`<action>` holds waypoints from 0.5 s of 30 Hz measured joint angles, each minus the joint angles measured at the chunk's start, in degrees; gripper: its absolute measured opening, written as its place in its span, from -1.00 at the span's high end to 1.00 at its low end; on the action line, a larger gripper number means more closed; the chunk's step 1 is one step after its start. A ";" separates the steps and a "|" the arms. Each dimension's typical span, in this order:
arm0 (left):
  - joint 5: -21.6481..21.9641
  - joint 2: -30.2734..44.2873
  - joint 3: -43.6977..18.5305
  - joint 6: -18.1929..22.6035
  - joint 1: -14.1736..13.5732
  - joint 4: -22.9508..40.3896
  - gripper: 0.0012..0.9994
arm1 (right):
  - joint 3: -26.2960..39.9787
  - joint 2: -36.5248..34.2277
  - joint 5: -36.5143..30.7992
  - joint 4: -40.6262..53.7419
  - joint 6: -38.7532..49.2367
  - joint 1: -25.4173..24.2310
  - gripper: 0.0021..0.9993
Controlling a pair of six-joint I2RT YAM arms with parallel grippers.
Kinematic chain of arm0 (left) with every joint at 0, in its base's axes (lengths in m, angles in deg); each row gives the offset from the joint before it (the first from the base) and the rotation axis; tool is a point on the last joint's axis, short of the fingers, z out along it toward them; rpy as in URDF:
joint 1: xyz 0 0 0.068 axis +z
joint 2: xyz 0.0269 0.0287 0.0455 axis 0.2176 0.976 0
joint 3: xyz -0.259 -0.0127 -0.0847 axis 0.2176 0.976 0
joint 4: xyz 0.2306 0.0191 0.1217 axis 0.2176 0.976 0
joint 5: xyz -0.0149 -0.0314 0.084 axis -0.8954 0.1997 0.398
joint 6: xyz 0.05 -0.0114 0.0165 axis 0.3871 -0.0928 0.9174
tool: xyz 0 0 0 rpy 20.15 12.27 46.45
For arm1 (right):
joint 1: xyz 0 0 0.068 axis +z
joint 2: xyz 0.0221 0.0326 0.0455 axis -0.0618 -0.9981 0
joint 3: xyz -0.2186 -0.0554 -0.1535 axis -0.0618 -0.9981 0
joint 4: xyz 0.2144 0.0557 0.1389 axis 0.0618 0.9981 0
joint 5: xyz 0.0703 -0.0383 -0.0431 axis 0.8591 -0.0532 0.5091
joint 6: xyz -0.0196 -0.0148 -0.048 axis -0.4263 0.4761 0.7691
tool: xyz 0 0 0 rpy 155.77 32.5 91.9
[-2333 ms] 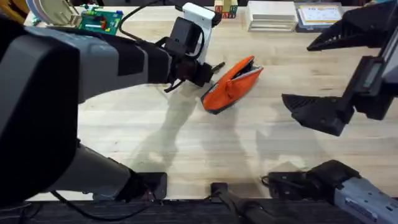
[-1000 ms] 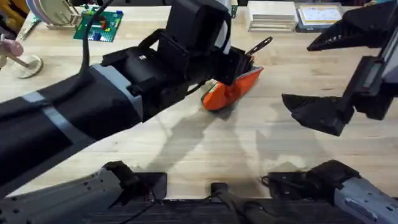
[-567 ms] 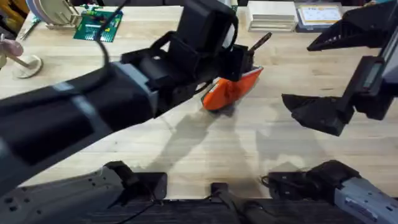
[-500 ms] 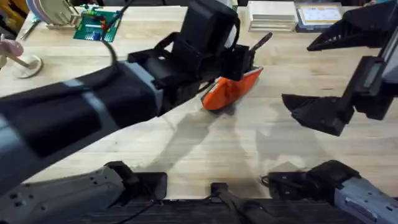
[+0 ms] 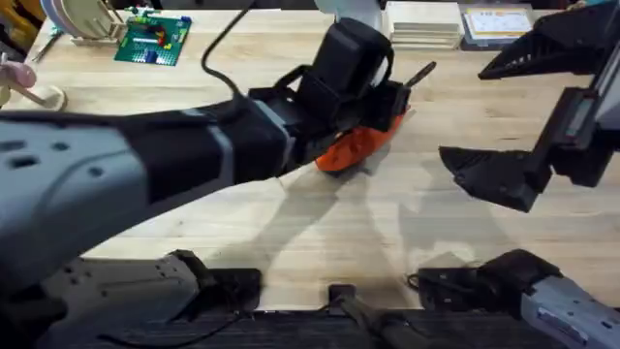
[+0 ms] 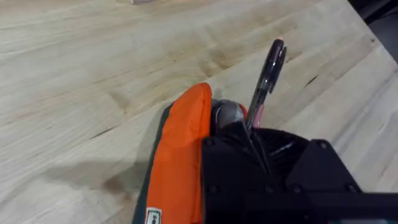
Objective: Unzip the bag, pick up the pens from the table one at a time and place them inside, then zip the bag closed.
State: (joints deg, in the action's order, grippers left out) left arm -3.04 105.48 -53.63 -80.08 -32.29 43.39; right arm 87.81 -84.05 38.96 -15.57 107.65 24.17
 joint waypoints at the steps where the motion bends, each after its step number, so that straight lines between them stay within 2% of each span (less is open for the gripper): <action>1: -0.01 0.63 0.00 0.00 -0.04 -0.51 0.91 | 0.00 0.00 0.00 0.07 0.00 0.00 -0.99; 15: 1.70 7.20 0.00 0.13 -0.13 -2.34 0.91 | 0.00 0.00 0.00 1.49 0.00 0.00 -0.99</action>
State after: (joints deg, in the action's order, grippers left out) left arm -1.34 112.68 -53.63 -79.95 -32.42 41.05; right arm 87.81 -84.05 38.96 -14.08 107.65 24.17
